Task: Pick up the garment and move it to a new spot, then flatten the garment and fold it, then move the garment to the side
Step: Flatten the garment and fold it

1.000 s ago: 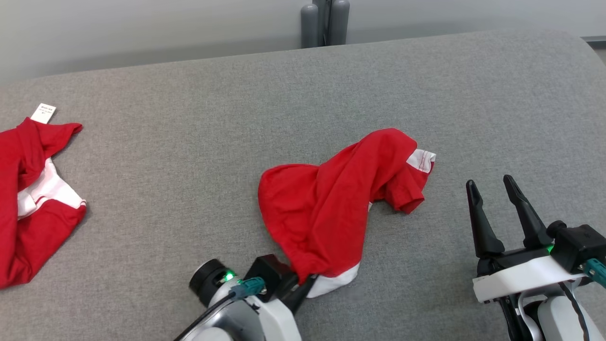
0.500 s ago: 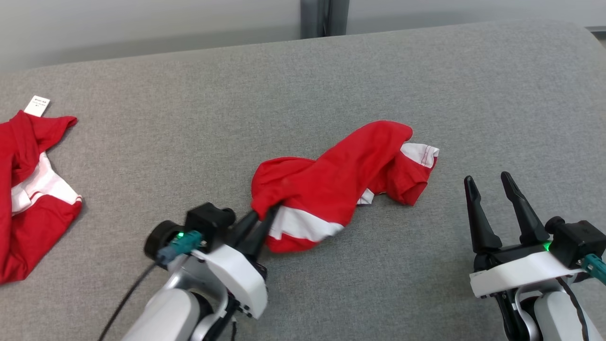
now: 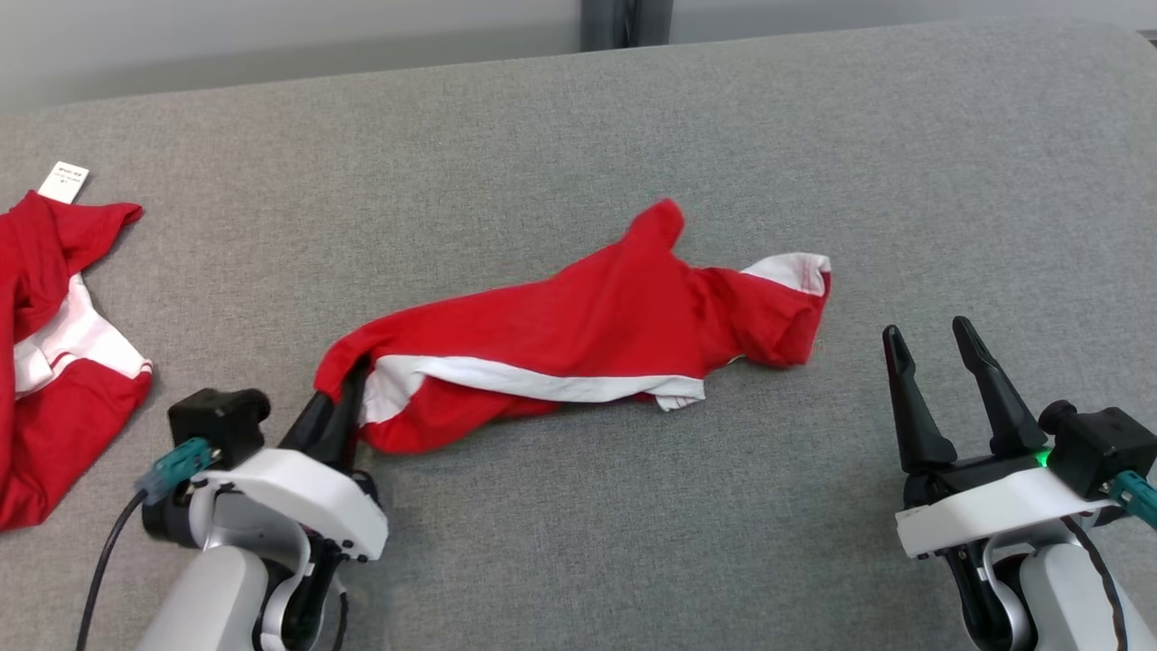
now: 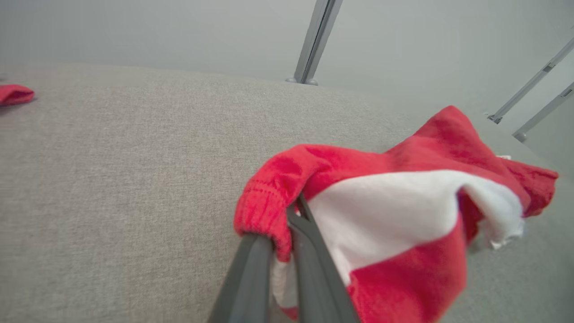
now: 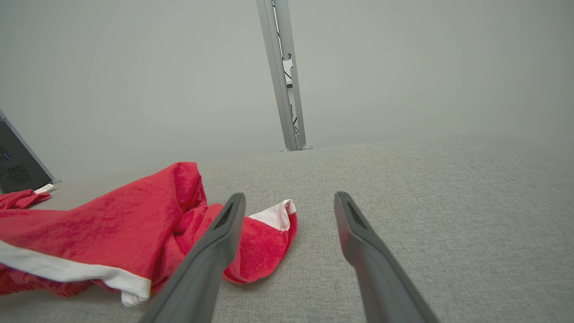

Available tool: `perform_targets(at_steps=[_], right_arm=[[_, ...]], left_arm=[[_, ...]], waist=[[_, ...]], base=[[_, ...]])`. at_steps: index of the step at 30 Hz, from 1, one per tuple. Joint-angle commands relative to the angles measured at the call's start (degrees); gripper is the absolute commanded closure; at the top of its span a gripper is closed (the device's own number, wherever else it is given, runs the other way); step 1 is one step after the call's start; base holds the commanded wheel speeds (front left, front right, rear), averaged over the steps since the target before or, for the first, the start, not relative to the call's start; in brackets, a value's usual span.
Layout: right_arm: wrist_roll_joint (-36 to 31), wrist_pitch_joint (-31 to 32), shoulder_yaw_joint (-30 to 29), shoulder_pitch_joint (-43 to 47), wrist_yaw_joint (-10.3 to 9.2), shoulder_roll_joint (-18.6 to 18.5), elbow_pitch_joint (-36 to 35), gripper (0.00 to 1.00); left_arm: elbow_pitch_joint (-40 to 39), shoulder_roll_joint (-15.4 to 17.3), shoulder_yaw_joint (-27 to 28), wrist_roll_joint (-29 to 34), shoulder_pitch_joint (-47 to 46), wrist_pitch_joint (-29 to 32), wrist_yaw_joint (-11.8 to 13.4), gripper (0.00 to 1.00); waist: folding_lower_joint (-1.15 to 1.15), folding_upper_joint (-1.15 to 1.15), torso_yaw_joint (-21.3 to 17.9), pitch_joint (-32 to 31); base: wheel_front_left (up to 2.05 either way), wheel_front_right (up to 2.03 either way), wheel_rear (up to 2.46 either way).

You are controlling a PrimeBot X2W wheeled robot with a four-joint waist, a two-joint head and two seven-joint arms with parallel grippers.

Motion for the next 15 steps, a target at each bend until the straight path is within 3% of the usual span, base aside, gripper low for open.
perform_targets(at_steps=[1,8,9,10,15], right_arm=[[0.44,-0.41,-0.11,-0.41,0.01,-0.42,0.14,0.0],[0.9,-0.42,-0.18,-0.89,0.01,-0.77,0.23,0.0],[0.95,-0.42,-0.17,-0.93,0.01,-0.84,0.24,0.0],[0.91,-0.42,-0.15,-0.97,0.01,-0.89,0.25,0.0],[0.65,-0.42,-0.47,-0.84,0.01,-1.02,-0.27,0.0]], left_arm=[[1.09,0.43,0.88,-0.51,0.42,-1.02,0.25,1.0],[5.58,-0.07,1.57,-1.63,0.74,-2.75,-0.54,1.0],[6.23,-0.24,1.53,-1.8,0.54,-3.12,-0.73,0.74],[6.83,-0.37,1.38,-1.83,0.37,-3.42,-1.01,0.0],[8.38,-1.28,1.72,-0.76,0.44,-7.13,0.26,0.0]], waist=[[0.0,0.0,0.06,0.23],[0.0,0.0,0.55,0.93],[0.0,0.0,0.64,0.98],[0.0,0.0,0.71,1.01],[0.0,0.0,1.17,0.36]], base=[[0.0,0.0,0.0],[0.0,0.0,0.0],[0.0,0.0,0.0],[0.0,0.0,0.0],[0.0,0.0,0.0]])
